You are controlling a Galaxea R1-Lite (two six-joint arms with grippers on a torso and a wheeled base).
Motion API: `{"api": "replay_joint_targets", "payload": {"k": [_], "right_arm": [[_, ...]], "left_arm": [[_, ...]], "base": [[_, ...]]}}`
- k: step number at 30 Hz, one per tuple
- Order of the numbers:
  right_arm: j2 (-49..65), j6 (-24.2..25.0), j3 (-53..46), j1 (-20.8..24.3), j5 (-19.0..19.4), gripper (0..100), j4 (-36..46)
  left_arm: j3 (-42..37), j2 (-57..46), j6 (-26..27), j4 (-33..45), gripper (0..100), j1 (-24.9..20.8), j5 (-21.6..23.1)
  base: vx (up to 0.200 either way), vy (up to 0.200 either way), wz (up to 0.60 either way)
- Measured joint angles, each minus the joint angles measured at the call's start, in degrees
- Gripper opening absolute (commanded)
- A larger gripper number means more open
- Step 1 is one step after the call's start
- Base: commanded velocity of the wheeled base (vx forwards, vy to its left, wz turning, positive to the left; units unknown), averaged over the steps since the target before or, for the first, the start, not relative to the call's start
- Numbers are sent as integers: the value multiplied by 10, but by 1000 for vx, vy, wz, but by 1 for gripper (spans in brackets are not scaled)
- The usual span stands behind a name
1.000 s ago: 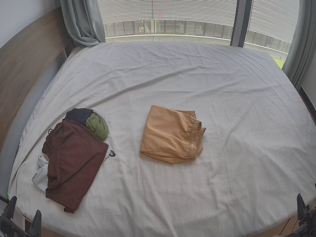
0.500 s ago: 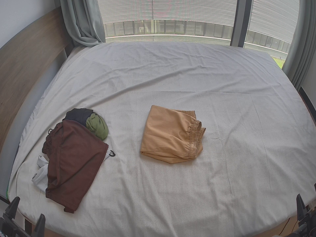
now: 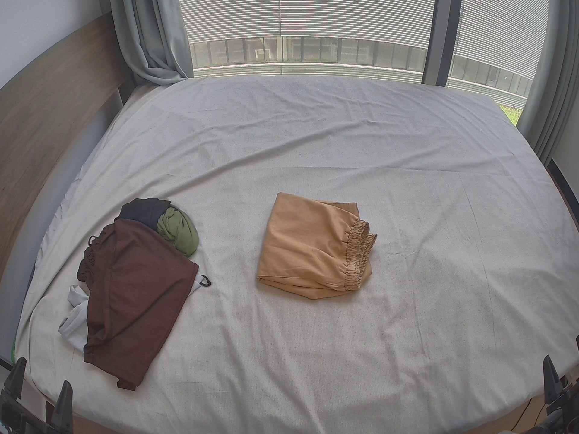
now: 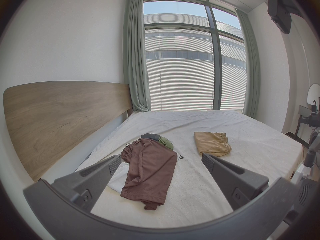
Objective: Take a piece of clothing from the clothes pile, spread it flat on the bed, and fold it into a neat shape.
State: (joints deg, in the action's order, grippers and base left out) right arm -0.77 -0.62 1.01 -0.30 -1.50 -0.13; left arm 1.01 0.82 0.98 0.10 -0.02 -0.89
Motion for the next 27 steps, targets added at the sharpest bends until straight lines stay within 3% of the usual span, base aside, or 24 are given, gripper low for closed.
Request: {"api": "replay_joint_targets", "payload": {"k": [27], "right_arm": [[-1,0,0,1,15,100,5]], "left_arm": [[0,0,1,0,100,-1,0]], "base": [[0,0,0]]}}
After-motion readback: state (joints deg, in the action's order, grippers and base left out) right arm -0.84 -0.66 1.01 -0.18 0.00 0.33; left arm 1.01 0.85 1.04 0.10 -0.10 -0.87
